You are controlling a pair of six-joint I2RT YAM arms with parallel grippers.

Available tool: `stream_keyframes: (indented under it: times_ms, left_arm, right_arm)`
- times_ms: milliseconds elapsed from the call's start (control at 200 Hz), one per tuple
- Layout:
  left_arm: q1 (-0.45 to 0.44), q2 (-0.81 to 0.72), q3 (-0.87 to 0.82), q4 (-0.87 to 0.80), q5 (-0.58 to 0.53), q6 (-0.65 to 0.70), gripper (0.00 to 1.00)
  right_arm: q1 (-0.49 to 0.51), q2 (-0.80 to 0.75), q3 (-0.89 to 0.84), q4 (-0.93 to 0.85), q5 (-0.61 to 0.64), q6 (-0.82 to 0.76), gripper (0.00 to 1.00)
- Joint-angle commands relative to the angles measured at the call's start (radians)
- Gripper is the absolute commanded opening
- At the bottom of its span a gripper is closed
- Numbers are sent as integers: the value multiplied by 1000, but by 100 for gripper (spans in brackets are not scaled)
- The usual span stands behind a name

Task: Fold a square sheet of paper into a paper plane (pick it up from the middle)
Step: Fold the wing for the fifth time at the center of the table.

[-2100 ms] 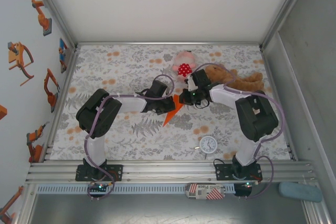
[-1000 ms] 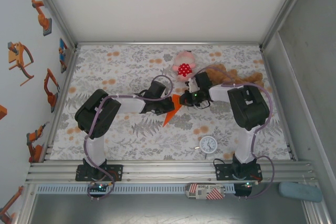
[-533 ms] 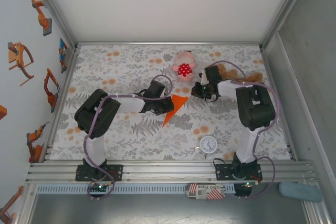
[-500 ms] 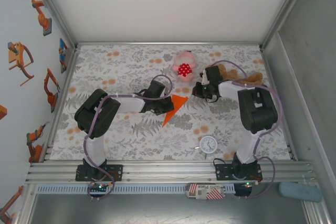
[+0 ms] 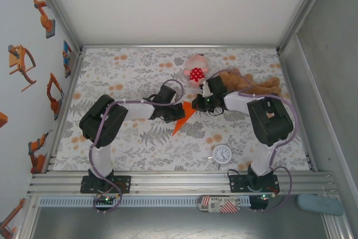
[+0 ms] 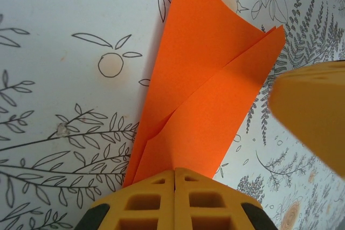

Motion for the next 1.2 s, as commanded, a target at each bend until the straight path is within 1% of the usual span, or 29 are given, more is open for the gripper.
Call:
stream_keyframes:
  times_ms: [0, 90, 225, 295, 431, 661, 941, 1197]
  left_arm:
    - [4, 5, -10, -132, -6, 32, 0]
    - [6, -11, 6, -121, 21, 52, 0]
    - [3, -49, 15, -32, 85, 88, 2]
    - [2, -52, 37, -17, 100, 112, 3]
    - [-6, -18, 85, -28, 94, 131, 3]
    - [-12, 51, 118, -19, 84, 90, 0]
    - [-18, 95, 110, 37, 107, 45, 0]
    - [-21, 110, 112, 35, 65, 43, 0]
  right_arm:
    - [-3, 43, 40, -20, -5, 5, 0]
    - [-4, 75, 44, -48, 20, -7, 0]
    - [-4, 107, 36, -72, 46, -11, 0]
    - [-4, 115, 29, -75, 50, -10, 0]
    - [-4, 119, 28, -81, 50, -11, 0]
    - [-4, 123, 31, -82, 46, -4, 0]
    - [-4, 134, 28, -75, 42, 23, 0]
    - [-4, 140, 28, -79, 31, 38, 0]
